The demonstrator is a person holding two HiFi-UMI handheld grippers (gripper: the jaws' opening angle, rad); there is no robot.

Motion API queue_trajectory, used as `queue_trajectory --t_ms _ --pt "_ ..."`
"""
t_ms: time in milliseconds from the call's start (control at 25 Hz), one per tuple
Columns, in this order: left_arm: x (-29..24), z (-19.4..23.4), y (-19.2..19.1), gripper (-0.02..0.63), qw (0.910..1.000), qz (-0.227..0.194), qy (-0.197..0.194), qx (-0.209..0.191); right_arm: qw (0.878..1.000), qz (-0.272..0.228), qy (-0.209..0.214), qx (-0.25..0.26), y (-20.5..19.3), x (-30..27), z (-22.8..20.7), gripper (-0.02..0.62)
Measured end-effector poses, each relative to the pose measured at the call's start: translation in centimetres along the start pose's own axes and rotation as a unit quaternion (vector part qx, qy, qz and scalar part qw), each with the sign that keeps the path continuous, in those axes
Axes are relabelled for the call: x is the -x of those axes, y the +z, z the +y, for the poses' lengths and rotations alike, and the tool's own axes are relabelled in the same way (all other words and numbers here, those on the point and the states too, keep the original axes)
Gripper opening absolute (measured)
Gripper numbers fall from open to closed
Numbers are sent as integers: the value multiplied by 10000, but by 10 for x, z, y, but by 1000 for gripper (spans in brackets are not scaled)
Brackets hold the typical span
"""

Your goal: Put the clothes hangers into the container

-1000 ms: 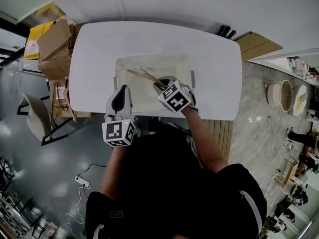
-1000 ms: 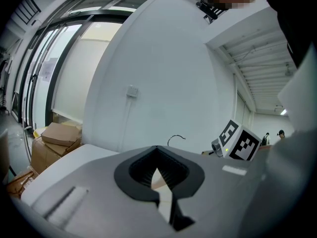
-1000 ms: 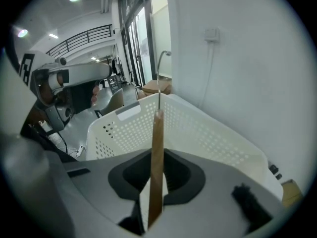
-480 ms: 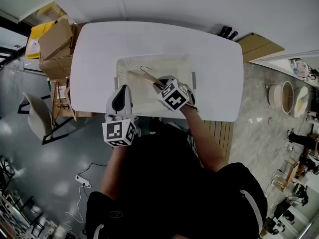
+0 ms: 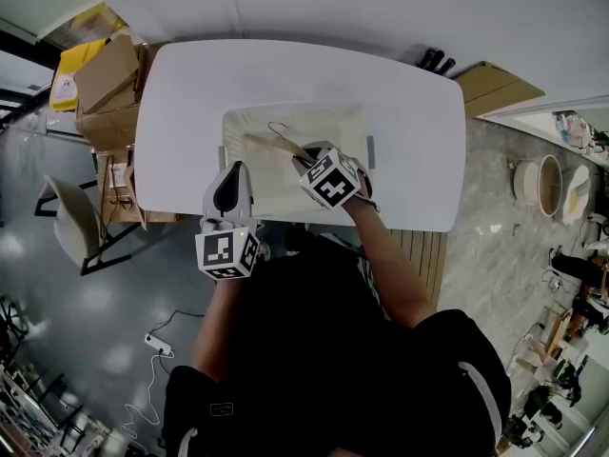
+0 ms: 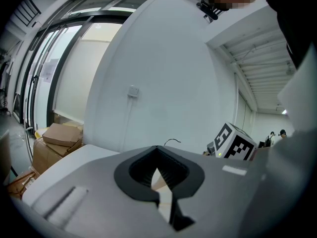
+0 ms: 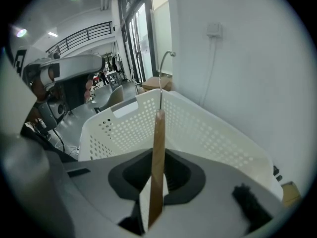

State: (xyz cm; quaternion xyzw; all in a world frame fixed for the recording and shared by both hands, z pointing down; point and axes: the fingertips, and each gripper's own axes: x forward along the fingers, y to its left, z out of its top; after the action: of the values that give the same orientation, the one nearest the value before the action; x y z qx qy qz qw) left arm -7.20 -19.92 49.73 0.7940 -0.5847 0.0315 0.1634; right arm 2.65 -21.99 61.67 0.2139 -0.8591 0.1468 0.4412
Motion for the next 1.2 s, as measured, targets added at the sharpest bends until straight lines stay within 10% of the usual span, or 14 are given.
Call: queue_trajectory --t_ms 1200 --pt "6 -1 0 3 10000 -28 17 -8 9992 -25 -349 -189 -2 -1 -28 130"
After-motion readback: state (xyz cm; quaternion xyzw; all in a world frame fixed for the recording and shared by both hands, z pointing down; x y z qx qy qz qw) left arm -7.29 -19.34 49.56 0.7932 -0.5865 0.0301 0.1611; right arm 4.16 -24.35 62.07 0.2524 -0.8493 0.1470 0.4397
